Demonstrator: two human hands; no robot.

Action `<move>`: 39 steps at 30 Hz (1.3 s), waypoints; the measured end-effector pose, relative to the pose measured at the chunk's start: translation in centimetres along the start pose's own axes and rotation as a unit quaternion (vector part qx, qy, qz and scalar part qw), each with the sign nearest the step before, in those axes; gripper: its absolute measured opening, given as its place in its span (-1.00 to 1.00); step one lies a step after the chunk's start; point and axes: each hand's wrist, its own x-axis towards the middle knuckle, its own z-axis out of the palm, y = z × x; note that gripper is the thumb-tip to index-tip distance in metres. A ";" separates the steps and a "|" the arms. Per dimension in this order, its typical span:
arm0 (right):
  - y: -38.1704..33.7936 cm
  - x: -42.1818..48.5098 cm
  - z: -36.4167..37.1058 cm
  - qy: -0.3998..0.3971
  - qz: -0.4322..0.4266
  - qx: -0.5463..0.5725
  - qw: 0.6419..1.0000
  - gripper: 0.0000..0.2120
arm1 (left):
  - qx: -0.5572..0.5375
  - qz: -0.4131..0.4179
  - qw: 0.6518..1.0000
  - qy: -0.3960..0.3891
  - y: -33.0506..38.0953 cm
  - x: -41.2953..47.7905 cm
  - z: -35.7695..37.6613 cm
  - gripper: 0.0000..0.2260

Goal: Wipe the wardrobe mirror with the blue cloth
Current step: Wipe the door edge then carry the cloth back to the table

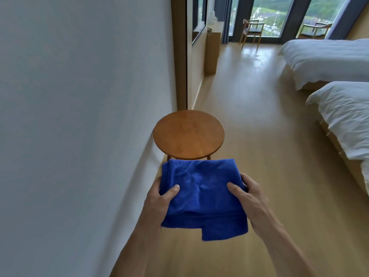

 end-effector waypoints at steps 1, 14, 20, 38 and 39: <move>-0.1 1.2 -0.5 0.002 0.002 0.002 1.000 -0.85 | -0.002 0.001 1.000 -0.004 0.4 1.2 0.7 -0.44; -0.7 20.6 -3.1 0.032 0.029 -0.006 0.999 -0.85 | 0.029 -0.008 0.999 -0.022 3.3 21.6 6.9 -0.41; -3.3 29.6 -3.7 0.036 0.029 -0.004 0.999 -0.82 | -0.002 -0.012 1.000 -0.024 6.4 30.3 8.6 -0.55; -7.0 56.6 -1.8 -0.154 0.036 -0.061 0.985 -0.70 | -0.118 -0.049 0.985 0.113 9.4 47.8 12.3 -0.64; -7.1 58.6 -2.1 -0.172 0.038 -0.068 0.982 -0.70 | -0.128 -0.055 0.981 0.132 9.7 48.9 13.2 -0.68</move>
